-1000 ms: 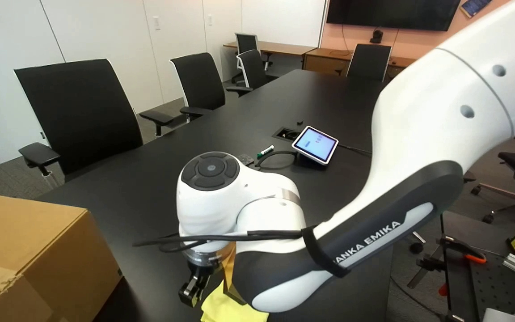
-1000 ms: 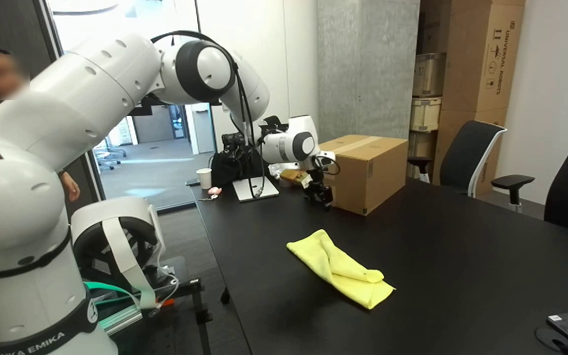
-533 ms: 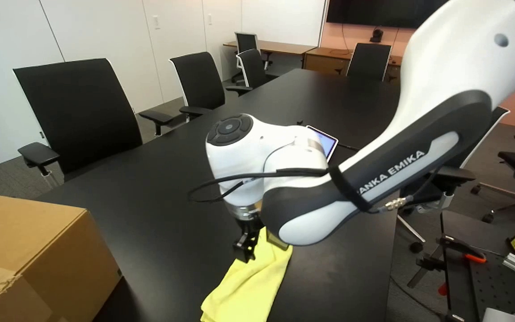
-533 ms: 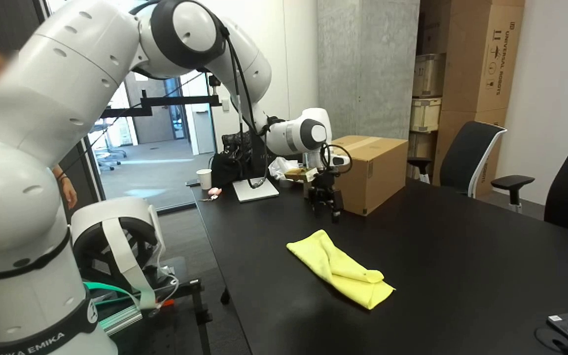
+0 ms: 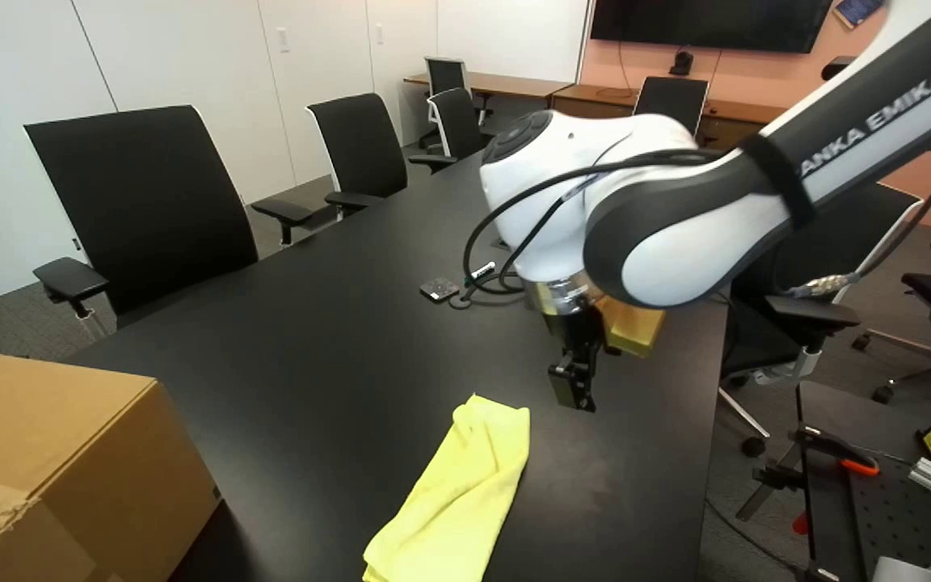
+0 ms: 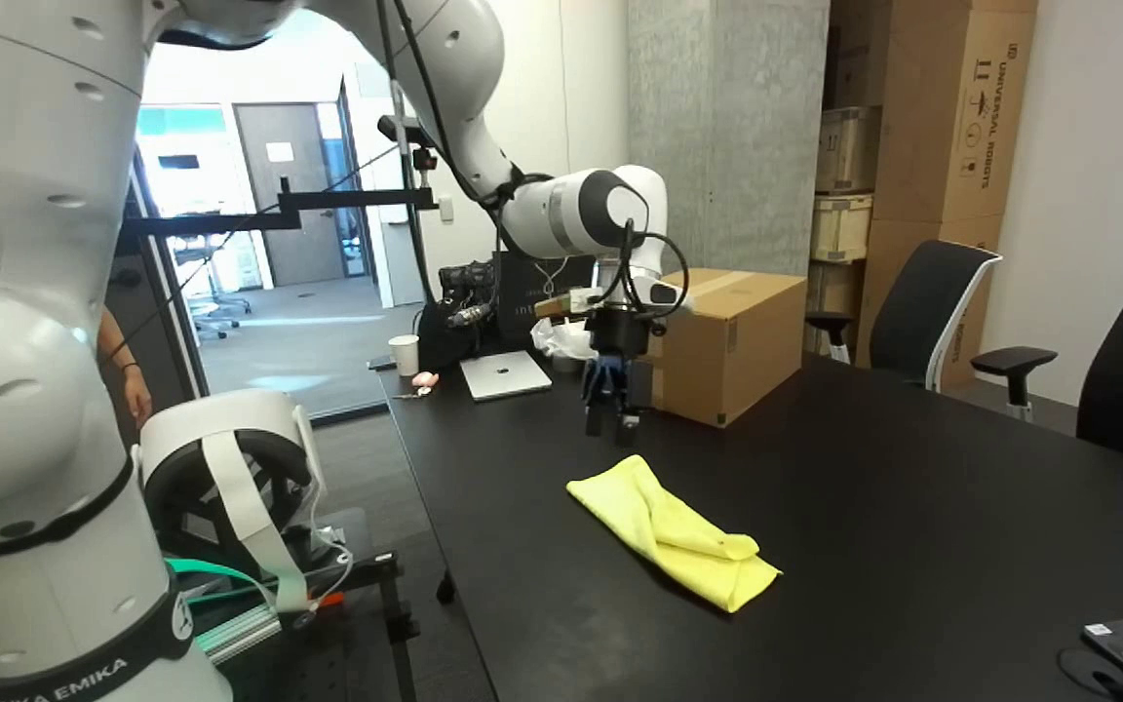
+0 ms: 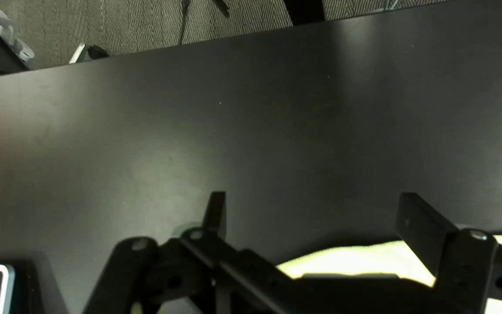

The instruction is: Fold the yellow towel in half

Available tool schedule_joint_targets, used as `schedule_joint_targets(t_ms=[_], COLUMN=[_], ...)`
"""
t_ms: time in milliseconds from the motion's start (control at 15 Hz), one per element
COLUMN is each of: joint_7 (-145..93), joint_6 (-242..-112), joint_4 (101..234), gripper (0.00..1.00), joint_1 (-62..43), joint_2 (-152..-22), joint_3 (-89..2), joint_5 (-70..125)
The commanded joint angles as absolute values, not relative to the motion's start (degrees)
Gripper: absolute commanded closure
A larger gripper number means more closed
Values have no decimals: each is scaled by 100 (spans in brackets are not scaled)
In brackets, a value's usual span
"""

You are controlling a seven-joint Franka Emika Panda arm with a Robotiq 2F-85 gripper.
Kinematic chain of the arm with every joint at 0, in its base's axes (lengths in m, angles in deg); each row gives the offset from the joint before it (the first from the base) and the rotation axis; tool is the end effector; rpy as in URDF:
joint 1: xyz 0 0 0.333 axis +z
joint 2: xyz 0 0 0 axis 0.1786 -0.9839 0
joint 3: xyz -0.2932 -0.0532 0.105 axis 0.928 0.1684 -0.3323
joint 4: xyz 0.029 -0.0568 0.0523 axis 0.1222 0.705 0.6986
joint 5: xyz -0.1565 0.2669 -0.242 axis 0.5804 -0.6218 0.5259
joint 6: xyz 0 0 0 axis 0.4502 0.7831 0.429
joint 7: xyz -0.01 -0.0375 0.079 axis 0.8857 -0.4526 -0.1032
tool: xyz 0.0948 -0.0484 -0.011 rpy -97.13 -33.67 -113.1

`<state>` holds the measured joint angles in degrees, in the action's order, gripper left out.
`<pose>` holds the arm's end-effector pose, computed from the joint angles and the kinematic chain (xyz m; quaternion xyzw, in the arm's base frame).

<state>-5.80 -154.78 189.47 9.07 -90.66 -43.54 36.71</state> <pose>0.5441 0.1340 0.2605 0.9766 -0.0259 -0.1445 0.1571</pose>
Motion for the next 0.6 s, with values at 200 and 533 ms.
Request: schedule_joint_targets(t_ms=[200, 533], joint_7=[-973, -1682], joint_6=[-15552, -15699], joint_4=[20635, 21479], gripper=[0, 0], joint_1=[235, -203], joint_2=[-6675, -5059], joint_3=[-4827, -4992], joint_5=[3916, 3927])
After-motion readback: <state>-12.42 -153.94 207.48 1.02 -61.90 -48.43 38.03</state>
